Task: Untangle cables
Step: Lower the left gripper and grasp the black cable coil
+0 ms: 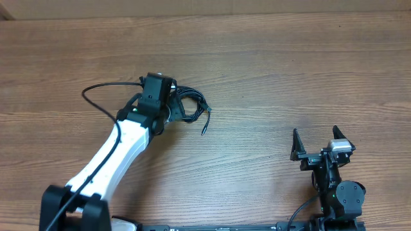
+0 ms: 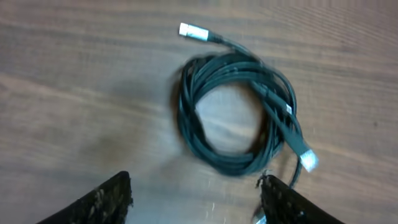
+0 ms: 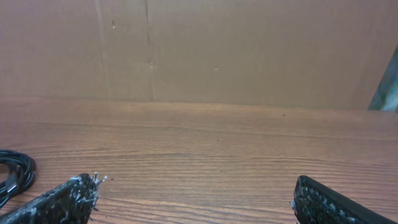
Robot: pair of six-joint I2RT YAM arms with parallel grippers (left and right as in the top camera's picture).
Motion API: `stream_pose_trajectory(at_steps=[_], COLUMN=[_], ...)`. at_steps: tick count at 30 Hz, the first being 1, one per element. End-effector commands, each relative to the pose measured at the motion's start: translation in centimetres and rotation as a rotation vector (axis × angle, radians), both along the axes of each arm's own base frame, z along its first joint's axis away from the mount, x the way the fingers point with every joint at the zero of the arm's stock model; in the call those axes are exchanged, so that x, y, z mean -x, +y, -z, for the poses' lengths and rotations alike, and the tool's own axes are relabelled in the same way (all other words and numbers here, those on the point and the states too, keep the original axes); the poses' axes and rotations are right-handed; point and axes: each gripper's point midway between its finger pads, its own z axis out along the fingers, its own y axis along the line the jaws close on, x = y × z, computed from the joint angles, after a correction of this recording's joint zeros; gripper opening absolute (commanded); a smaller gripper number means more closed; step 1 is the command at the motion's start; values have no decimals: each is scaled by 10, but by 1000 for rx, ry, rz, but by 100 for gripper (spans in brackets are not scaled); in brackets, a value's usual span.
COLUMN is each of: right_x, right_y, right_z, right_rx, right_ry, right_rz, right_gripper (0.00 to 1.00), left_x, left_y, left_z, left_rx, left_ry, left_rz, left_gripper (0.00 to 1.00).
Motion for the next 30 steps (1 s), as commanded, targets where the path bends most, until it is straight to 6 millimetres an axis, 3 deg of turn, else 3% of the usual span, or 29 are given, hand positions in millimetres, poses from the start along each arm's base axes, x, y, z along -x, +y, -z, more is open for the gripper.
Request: stream_pose_trajectory(at_steps=[1,6,11,18,21,22,23,30], right_x=[0,0,0,0,0,0,0,0], right_y=[1,1,1,1,1,1,1,1], right_z=[1,1,1,1,1,1,1,1], right_rx=[4,4,4,4,4,4,4,4], right_ry=[-8,-8,-8,-8,-8,-8,-8,-8], right_rz=[-3,-3,-3,-3,-3,-3,-3,-3], right_gripper=[100,100,100,100,100,100,100,100], left_x=[-14,-25,-24,-18,-11,-8,-5,22], left_y=[1,-3,-3,-3,-5,-8,-9,-48], left_z=[13,39,62,86,98,100,101,90], left_rx=[-13,-16,-31,-45,-32,-21,-12,203], left_ry=[-2,13,60,124,169,183,198,312], left_rz=[-42,-41,-41,-37,-27,-19,-13,100], left_gripper=[63,59,54,31,14,6,4,4])
